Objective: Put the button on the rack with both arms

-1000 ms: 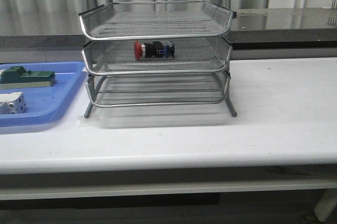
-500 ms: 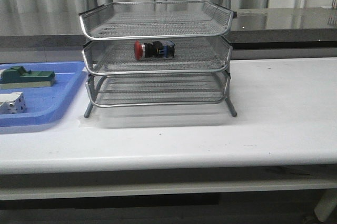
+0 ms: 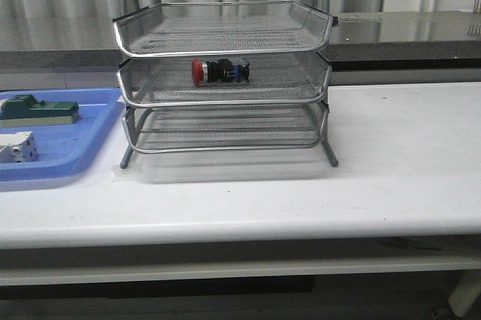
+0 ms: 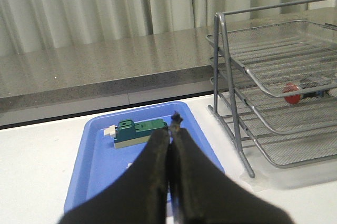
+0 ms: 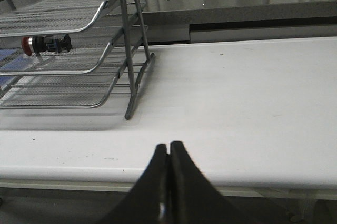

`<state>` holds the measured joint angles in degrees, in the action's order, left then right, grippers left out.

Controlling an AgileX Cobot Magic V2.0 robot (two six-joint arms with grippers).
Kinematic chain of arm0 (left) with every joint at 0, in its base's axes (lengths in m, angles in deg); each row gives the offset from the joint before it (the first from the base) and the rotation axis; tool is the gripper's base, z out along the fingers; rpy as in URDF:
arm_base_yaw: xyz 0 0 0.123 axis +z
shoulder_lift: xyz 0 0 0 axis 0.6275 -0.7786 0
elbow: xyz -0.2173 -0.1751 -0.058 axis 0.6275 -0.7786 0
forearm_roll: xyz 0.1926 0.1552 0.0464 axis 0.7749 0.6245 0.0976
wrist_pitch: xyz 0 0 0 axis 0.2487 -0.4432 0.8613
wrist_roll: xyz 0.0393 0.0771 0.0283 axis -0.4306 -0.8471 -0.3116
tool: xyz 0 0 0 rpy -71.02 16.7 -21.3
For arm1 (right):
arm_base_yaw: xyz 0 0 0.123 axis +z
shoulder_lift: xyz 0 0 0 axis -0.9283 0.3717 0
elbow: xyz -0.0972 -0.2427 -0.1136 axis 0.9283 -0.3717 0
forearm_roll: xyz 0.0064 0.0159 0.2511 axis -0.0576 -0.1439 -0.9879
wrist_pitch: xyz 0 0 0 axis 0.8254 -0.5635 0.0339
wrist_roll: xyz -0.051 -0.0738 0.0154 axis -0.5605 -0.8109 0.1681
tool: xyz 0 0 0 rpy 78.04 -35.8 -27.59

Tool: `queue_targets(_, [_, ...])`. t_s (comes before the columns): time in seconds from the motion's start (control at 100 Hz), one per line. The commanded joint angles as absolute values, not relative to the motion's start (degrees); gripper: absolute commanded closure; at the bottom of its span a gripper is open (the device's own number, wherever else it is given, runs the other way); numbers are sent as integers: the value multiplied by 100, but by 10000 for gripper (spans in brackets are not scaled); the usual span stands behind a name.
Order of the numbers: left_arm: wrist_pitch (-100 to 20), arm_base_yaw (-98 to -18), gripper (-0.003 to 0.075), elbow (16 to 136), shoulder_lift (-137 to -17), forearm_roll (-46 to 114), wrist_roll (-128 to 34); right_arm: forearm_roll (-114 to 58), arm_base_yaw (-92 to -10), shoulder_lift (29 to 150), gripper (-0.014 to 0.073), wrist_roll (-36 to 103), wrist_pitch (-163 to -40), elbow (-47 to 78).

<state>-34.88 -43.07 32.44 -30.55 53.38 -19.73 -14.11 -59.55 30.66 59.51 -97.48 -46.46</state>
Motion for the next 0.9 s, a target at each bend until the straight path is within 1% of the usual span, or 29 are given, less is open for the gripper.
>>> queue_targets(0.0, [-3018, -4290, 741, 3405, -3100, 5273, -1915, -1355, -5985, 2954, 654, 5951, -9245, -4534])
queue_targets(0.69, [-3018, -4290, 741, 3405, -3100, 5273, -1915, -1355, -5985, 2954, 654, 5951, -9250, -4534])
queue_targets(0.89, [-3008, -4290, 741, 3082, -3100, 5374, -1915, -1355, -5985, 2954, 654, 5951, -9250, -4534])
